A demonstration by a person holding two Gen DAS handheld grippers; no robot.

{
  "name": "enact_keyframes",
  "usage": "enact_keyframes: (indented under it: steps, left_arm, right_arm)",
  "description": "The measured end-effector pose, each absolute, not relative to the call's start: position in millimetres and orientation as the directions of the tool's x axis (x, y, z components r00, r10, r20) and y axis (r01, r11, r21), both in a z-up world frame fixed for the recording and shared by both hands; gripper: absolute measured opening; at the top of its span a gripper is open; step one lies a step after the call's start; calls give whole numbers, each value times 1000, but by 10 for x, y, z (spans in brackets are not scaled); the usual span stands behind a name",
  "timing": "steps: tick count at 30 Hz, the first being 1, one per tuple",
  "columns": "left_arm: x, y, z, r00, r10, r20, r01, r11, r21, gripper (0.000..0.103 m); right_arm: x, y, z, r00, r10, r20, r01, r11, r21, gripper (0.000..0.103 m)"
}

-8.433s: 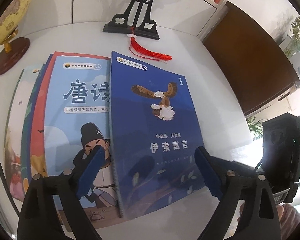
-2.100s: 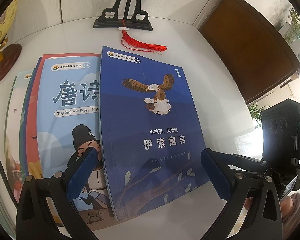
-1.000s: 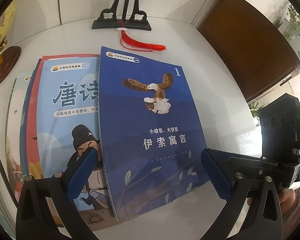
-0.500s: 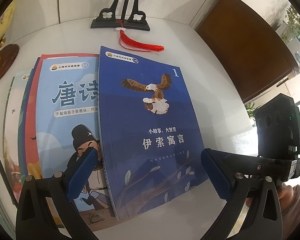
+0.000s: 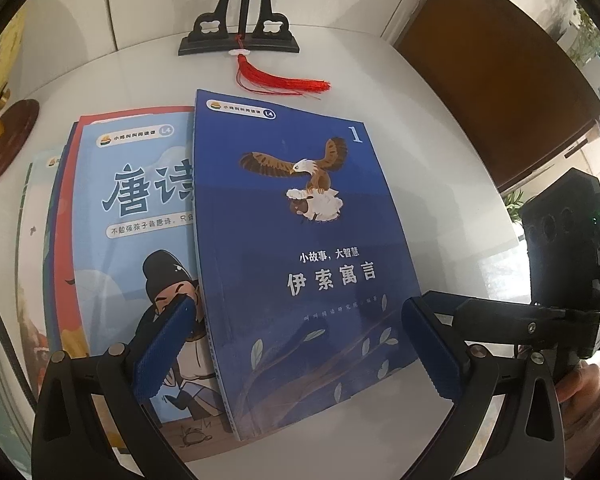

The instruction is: Organize books

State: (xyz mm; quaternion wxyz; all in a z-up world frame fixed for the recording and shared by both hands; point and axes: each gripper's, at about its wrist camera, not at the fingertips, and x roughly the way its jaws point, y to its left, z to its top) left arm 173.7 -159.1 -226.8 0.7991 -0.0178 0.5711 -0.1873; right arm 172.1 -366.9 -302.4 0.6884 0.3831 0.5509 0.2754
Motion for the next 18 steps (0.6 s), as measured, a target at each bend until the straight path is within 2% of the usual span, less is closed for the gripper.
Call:
enact_keyframes:
  steps: [18]
  left_arm:
    - [1762,-1593,-2268,280,-315,-907,269,932,-241,102]
  right_arm:
    - [1723,-3667,-3029,231,805,-547,33,556,831,103]
